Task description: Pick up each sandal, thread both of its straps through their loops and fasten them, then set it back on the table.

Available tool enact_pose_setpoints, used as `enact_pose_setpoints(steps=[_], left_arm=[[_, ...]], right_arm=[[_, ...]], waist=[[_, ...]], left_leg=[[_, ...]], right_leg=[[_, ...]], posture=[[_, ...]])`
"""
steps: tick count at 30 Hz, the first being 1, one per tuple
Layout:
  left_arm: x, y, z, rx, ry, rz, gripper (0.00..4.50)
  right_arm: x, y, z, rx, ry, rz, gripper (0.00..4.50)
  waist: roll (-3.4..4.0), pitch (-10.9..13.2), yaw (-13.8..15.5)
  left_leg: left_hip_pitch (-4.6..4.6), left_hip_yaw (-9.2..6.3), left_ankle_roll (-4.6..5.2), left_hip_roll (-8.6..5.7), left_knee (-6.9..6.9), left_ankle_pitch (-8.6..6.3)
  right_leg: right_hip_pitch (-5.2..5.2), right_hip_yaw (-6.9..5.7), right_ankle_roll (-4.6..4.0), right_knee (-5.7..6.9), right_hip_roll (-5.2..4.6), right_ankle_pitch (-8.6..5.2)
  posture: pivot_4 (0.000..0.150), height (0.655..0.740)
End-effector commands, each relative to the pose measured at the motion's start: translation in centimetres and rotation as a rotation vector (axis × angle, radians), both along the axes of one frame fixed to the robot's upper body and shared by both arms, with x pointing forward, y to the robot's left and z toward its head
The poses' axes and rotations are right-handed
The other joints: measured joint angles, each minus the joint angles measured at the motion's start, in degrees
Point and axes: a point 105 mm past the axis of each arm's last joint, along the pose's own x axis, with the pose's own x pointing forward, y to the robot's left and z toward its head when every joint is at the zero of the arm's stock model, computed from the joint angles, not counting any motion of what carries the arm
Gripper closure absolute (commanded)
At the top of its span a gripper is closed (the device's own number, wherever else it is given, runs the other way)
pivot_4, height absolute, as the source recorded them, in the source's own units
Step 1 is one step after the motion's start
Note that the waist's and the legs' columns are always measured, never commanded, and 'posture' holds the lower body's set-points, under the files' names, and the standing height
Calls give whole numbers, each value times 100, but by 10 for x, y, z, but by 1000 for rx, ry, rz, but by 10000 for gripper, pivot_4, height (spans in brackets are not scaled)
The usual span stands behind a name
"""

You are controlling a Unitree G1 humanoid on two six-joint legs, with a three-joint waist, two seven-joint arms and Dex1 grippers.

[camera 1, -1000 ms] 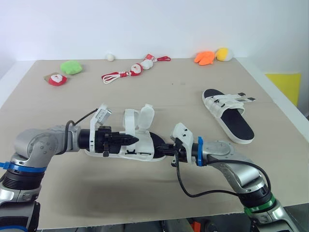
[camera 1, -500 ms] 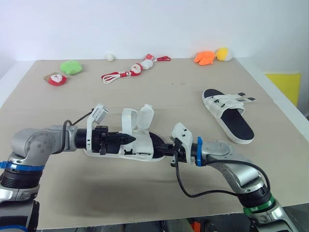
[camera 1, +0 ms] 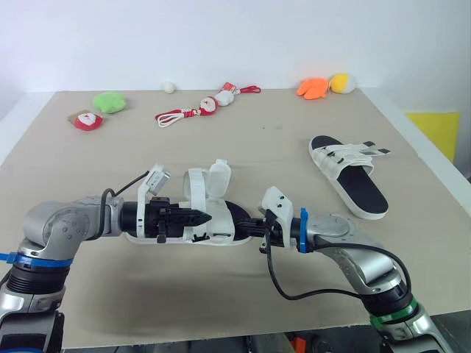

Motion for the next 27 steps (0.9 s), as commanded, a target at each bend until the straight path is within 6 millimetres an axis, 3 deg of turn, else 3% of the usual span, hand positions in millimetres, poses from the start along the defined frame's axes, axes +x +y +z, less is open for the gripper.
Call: enact_pose_setpoints(steps=[1,8,22,25,27], left_arm=[[-2,-4,-5,22,-29,3,44877],[3,-3,-10,48,-91,40,44877],[-17,-3,-11,76,-119,-30,44877],[-17,-2,-12,97,-137,-24,36317],[-20,-2,-10,91,-140,-30,27199]], right_arm=[[-5,5,-8,-12,36,18,45000],[-6,7,-8,-9,36,17,45000],[-5,7,-8,-3,42,17,45000],[-5,8,-8,-2,44,22,45000],[-5,8,-8,-2,46,25,45000]], waist=[[0,0,0],[0,0,1],[0,0,2],[0,0,1],[0,0,1]], left_leg=[[0,0,0,0,0,0],[-2,-1,-1,0,0,0],[-3,-1,1,0,1,-4],[-2,-2,1,0,1,-4],[-3,-2,1,0,2,-4]], right_leg=[[1,0,0,0,0,0],[0,1,0,0,0,-1],[-1,1,0,0,0,-5],[-1,0,0,0,1,-4],[0,0,0,0,0,-4]], posture=[[1500,7400],[1500,7400],[1500,7400],[1500,7400],[1500,7400]])
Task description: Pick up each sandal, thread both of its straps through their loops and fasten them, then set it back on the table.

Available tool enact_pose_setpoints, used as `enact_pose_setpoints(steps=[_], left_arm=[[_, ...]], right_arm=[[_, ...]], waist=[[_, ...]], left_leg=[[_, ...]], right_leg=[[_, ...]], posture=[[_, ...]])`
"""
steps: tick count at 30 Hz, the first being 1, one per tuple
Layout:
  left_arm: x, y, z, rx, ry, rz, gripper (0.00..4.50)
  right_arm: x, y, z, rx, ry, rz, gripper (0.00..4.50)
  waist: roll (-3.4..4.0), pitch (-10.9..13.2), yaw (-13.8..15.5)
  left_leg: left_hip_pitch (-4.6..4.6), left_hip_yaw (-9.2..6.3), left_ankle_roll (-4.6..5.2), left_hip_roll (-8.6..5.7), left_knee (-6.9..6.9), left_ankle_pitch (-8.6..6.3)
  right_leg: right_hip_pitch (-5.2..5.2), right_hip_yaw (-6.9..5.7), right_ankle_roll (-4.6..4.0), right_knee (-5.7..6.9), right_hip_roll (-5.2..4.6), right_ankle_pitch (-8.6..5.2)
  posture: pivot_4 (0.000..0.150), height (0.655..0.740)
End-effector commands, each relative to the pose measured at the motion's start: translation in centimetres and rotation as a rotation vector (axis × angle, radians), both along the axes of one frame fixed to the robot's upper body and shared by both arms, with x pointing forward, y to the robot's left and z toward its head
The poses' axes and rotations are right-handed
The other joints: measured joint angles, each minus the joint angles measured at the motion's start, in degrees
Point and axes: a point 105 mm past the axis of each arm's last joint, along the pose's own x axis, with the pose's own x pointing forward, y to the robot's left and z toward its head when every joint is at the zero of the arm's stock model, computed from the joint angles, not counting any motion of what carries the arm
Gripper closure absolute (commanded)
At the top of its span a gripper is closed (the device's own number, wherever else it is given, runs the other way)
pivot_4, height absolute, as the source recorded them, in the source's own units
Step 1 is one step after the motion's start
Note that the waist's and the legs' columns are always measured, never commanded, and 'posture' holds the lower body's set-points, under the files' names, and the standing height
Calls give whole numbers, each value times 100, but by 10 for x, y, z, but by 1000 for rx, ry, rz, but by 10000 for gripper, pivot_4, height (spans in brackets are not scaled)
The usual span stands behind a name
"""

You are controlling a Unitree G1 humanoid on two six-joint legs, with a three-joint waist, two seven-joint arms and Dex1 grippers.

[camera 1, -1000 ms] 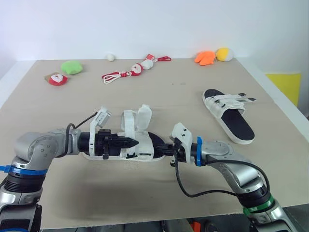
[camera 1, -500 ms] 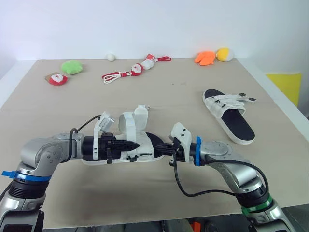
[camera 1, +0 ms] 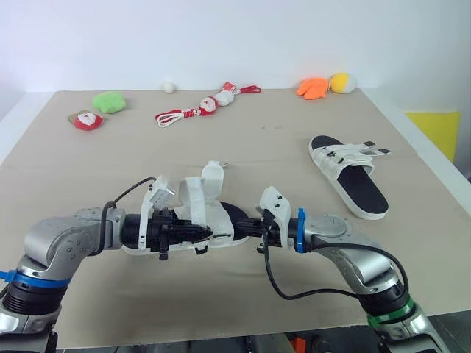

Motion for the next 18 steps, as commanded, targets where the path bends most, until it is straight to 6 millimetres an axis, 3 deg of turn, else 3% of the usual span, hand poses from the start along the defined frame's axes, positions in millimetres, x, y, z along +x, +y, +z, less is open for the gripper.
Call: enact_pose_setpoints(steps=[1,4,6,12,18], left_arm=[[-5,2,6,14,-37,-8,22994],[-8,6,4,41,-46,-1,7989],[-8,14,8,40,-53,34,725],[-22,36,27,-3,-62,121,725],[-65,52,27,-6,40,108,725]], right_arm=[[-6,5,-8,-12,43,33,45000],[-7,6,-9,-14,46,40,45000],[-7,6,-9,-16,48,46,45000],[-10,5,-10,-18,52,54,45000],[-13,5,-12,-21,66,65,45000]], waist=[[0,0,0],[0,0,-1],[0,0,-3],[0,0,-7],[0,0,-4]], left_leg=[[0,0,0,0,1,0],[2,0,0,0,0,0],[3,0,0,1,0,0],[0,2,0,2,-1,-5],[0,5,-5,7,-1,-25]], right_leg=[[0,1,0,0,0,0],[0,0,-1,0,0,1],[-1,0,-1,0,1,1],[-5,1,-5,0,-1,-3],[-5,0,-7,0,-3,-23]], posture=[[1500,7400],[1500,7400],[1500,7400],[1500,7400],[1500,7400]])
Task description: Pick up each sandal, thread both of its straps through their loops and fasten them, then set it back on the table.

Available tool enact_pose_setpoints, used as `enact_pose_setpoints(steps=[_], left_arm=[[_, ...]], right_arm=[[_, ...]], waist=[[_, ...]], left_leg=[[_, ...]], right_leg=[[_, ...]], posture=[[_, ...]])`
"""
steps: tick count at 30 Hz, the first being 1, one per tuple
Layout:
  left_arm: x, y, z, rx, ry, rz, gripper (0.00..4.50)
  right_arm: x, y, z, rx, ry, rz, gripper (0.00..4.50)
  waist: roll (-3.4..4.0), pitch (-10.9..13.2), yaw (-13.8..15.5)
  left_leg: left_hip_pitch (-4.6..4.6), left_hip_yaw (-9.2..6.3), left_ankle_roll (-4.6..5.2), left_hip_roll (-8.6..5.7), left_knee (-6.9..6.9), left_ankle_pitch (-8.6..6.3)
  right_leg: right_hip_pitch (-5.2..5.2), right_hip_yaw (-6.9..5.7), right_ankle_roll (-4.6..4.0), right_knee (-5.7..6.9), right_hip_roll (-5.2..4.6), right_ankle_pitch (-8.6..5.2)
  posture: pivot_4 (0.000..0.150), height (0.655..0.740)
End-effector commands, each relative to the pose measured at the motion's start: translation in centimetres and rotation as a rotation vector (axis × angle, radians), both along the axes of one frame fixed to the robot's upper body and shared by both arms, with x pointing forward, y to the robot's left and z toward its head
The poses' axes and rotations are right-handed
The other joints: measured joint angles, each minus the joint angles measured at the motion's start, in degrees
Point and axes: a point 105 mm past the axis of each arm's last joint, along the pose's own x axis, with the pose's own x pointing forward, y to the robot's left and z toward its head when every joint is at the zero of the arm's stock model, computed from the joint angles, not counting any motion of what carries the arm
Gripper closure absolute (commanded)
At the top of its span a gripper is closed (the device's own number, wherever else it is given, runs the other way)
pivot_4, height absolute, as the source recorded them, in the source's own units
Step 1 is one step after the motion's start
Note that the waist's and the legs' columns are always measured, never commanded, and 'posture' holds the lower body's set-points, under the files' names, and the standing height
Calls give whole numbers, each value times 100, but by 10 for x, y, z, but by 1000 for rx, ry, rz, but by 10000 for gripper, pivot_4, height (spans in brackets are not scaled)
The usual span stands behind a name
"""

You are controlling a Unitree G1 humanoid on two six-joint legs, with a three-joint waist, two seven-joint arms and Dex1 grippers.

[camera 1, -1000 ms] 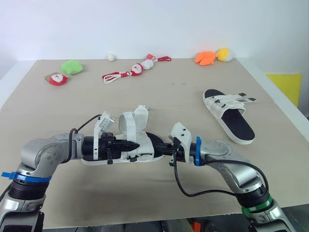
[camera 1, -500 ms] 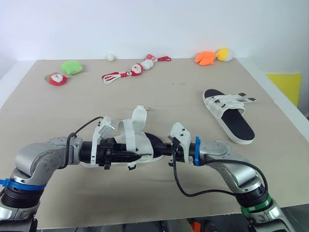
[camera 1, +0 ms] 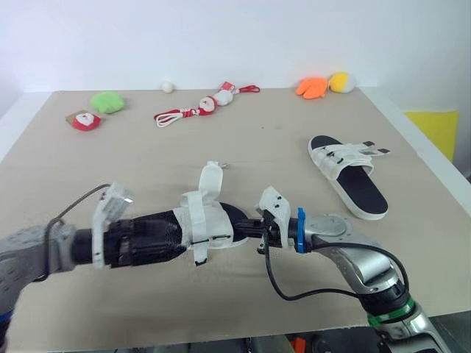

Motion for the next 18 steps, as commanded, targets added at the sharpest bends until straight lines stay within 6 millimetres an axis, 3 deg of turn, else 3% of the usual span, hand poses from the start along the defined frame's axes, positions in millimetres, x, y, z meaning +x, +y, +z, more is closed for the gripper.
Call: enact_pose_setpoints(steps=[1,3,9,18], left_arm=[[-23,-1,12,-27,5,-61,725],[-30,-1,-1,38,28,-59,725],[-22,-22,-50,139,0,-21,725],[0,-31,-66,132,-62,24,725]], right_arm=[[-10,4,-12,-20,57,41,45000],[-10,5,-13,-20,59,45,45000],[-9,7,-11,-19,56,60,45000],[-8,5,-9,-21,48,51,45000]], waist=[[-1,-1,12],[-1,-1,14],[-4,-6,11],[-5,-6,9]], left_leg=[[0,-1,-1,0,0,-1],[3,-1,-2,-1,1,-2],[28,25,-12,-7,2,-9],[22,31,-8,-5,1,-12]], right_leg=[[1,-1,-2,0,-1,-3],[-1,-3,-4,0,-3,-4],[-3,3,-15,-5,-22,-5],[6,8,-17,-5,-17,-3]], posture=[[1500,7400],[1500,7400],[1500,7400],[1500,7400]])
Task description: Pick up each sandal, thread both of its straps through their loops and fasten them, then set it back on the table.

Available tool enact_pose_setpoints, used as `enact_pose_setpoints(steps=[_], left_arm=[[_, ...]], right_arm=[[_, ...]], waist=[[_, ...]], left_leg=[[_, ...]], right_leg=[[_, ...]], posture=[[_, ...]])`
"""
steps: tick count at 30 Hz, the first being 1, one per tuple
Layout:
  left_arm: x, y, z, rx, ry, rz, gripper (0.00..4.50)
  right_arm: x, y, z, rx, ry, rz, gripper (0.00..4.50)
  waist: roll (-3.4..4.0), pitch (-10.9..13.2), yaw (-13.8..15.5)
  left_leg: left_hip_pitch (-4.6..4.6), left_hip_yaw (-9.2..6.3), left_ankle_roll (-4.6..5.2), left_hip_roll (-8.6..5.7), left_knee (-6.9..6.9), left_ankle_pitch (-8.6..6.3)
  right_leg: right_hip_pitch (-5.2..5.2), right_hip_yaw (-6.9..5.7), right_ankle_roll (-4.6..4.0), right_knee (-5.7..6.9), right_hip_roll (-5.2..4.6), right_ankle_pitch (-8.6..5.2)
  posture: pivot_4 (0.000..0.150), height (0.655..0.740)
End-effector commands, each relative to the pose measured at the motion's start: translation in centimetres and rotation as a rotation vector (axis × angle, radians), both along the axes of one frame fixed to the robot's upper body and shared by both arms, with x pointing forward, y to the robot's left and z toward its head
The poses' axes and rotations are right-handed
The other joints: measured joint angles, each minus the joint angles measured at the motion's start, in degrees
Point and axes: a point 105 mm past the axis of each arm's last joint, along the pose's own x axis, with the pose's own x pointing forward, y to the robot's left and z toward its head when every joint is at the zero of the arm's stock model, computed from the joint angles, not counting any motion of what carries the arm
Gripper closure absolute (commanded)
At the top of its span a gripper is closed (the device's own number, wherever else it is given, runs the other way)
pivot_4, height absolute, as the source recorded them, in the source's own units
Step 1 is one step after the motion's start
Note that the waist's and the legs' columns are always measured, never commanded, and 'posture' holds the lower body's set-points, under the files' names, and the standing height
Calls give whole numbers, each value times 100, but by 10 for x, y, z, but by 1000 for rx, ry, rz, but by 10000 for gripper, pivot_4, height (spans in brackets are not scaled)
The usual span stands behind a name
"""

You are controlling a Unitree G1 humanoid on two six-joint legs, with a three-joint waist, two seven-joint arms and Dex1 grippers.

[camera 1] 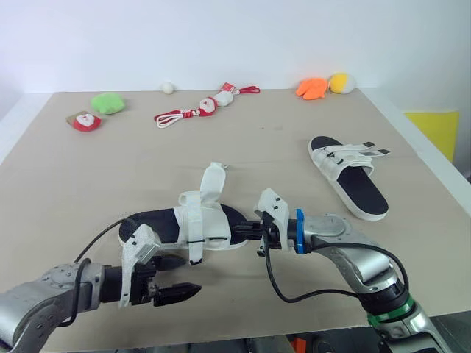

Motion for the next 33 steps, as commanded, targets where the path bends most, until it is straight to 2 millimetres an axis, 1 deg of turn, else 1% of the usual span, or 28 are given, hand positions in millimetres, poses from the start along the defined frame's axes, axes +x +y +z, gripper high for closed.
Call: enact_pose_setpoints(steps=[1,6,9,13,16,17,25,33], left_arm=[[6,-3,2,-7,-38,5,725],[13,-11,7,-75,-44,0,725],[10,-17,12,-130,-20,-21,8340],[5,-20,10,-133,8,-44,26545],[-2,-20,7,-135,36,-69,41339],[-5,-19,7,-133,46,-80,44098],[-39,-15,-7,-47,138,-184,44098],[-51,-19,-11,-40,152,-209,44098]], right_arm=[[-5,2,-7,-15,37,17,45000],[-4,2,-7,-13,35,12,45000],[-4,2,-7,-11,33,10,45000],[-4,3,-7,-9,34,6,45000],[-5,3,-7,-7,34,5,45000],[-5,3,-7,-6,35,5,45000],[-4,3,-7,-5,34,2,45000],[-3,5,-7,-2,34,7,45000]], waist=[[0,0,0],[0,0,0],[-2,-1,0],[-1,-1,0],[-1,-1,-2],[-1,-1,-2],[-1,0,-9],[0,0,-9]], left_leg=[[0,1,2,0,0,-1],[0,0,4,0,1,-2],[-1,0,4,0,1,-2],[0,0,4,1,1,-2],[0,0,5,1,1,-2],[0,0,4,1,1,-2],[1,3,4,2,1,-4],[5,3,4,2,3,-5]], right_leg=[[0,0,0,0,0,0],[1,1,1,0,2,0],[2,2,1,0,2,1],[3,2,2,1,5,1],[2,3,3,1,6,1],[2,3,3,1,5,1],[-4,7,2,0,3,0],[-17,8,1,0,1,0]], posture=[[1500,7400],[1500,7400],[1500,7400],[1500,7400],[1500,7400],[1500,7400],[1500,7400],[1500,7400]])
